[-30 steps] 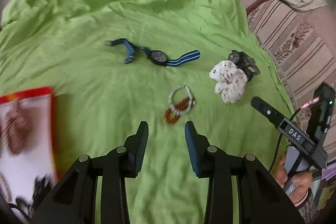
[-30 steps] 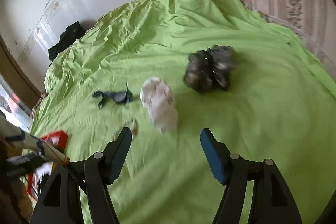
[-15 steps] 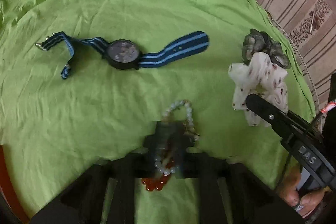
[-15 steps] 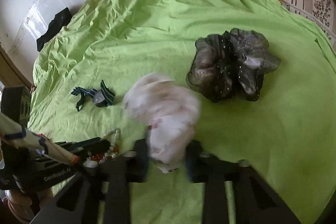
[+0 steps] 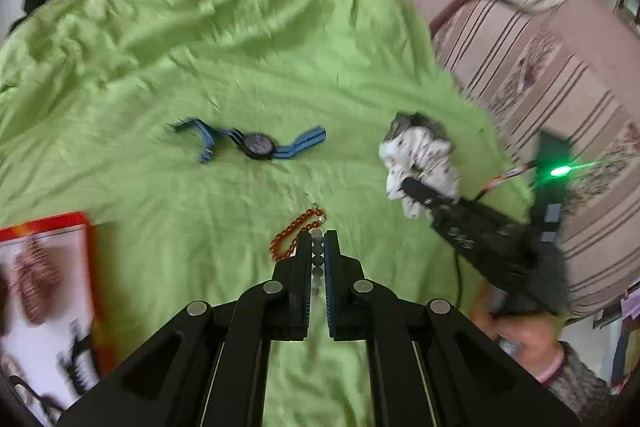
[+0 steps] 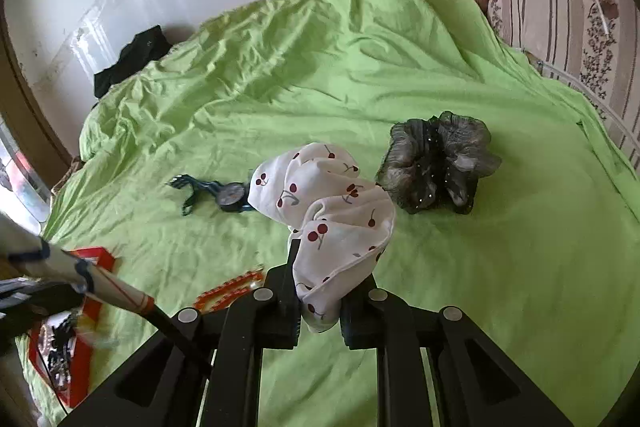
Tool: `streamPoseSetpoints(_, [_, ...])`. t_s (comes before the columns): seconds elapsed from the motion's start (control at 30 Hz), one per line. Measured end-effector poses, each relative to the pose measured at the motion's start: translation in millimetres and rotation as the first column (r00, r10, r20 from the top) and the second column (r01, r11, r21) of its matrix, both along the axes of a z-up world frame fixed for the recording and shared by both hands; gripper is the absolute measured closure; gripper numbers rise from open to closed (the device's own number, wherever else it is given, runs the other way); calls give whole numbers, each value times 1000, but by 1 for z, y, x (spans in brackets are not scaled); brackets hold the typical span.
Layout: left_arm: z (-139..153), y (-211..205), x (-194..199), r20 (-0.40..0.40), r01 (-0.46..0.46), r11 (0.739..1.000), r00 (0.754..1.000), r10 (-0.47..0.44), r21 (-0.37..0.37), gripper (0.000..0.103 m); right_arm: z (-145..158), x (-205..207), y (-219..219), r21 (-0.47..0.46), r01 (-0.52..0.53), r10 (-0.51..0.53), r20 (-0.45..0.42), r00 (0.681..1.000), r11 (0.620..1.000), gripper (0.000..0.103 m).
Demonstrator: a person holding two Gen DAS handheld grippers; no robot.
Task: Organize jewelry
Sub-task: 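Grasp a bead bracelet with the left tool while the right grasps the white cherry scrunchie, then carry the bracelet and cherry scrunchie into the box and open both tools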
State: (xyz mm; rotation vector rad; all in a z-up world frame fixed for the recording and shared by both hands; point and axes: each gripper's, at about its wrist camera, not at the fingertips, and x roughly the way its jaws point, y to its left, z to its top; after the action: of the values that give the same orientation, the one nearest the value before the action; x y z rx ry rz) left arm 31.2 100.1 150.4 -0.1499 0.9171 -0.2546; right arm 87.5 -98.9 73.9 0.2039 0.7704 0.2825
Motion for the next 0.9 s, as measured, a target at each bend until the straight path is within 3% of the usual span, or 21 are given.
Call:
streamPoseSetpoints(0.2, [60, 61, -76, 76, -92, 995, 993, 94, -33, 98, 11, -42, 20, 7, -35, 35, 13, 999, 999, 87])
streamPoseSetpoints(0.3, [75, 99, -116, 104, -163, 986, 981, 165, -26, 98, 7, -69, 39, 39, -89, 90, -21, 996, 995, 87])
streamPoseSetpoints(0.43, [79, 150, -158, 131, -263, 965, 956, 263, -13, 98, 0, -102, 67, -7, -146, 146, -32, 989, 989, 87])
streamPoseSetpoints(0.57, [60, 203, -176, 102, -382, 924, 920, 379, 10, 97, -4, -128, 95, 2, -201, 201, -82, 976, 980, 87])
streamPoseSetpoints(0.7, [19, 245, -172, 27, -438, 892, 896, 444, -108, 98, 6, -140, 129, -1, -266, 264, -105, 959, 964, 87])
streamPoseSetpoints(0.9, [-39, 281, -145, -53, -499, 843, 865, 500, -199, 98, 28, -151, 200, 11, -400, 399, -125, 909, 916, 87])
